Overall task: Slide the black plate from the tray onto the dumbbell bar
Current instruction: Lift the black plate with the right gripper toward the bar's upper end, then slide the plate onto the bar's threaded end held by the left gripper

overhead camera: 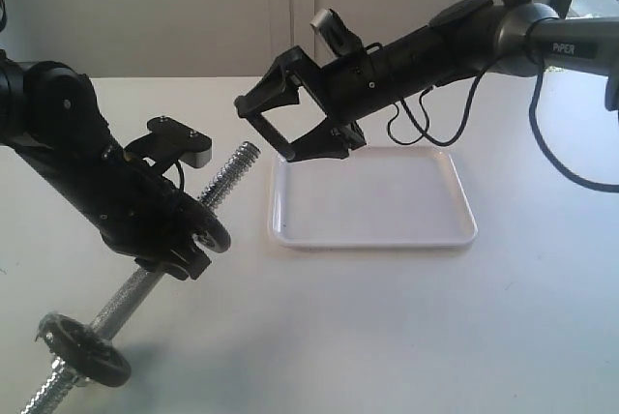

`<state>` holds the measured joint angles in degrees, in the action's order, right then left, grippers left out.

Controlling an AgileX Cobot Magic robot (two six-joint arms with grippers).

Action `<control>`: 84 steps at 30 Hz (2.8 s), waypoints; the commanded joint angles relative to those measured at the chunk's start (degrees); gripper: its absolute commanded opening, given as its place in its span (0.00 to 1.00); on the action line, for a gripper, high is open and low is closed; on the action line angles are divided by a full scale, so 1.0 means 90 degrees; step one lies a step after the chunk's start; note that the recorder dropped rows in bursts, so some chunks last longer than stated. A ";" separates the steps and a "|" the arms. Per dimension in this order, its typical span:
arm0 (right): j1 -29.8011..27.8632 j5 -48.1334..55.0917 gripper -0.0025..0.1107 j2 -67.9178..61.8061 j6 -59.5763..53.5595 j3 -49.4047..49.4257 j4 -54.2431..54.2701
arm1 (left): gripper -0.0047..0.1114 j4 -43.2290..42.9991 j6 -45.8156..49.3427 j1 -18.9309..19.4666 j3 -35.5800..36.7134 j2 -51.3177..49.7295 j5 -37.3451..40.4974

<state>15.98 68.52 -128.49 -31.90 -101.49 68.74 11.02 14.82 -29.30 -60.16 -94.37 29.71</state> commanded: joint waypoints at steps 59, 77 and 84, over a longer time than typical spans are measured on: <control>0.0826 0.0160 0.02 0.0118 -0.0276 0.0543 0.0525 | 0.04 0.0459 -0.0048 0.0000 -0.0124 0.0335 -0.0880; 0.1204 0.0160 0.36 0.0118 -0.0384 0.0543 0.0328 | 0.04 0.0459 -0.0112 0.0000 -0.0124 0.0335 -0.1016; 0.1147 0.0160 0.94 0.0118 -0.0982 0.0543 -0.0117 | 0.04 0.0459 -0.0124 0.0000 -0.0124 0.0335 -0.1004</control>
<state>25.17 65.06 -128.53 -37.85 -96.37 67.77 12.19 13.98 -28.83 -59.23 -94.48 23.94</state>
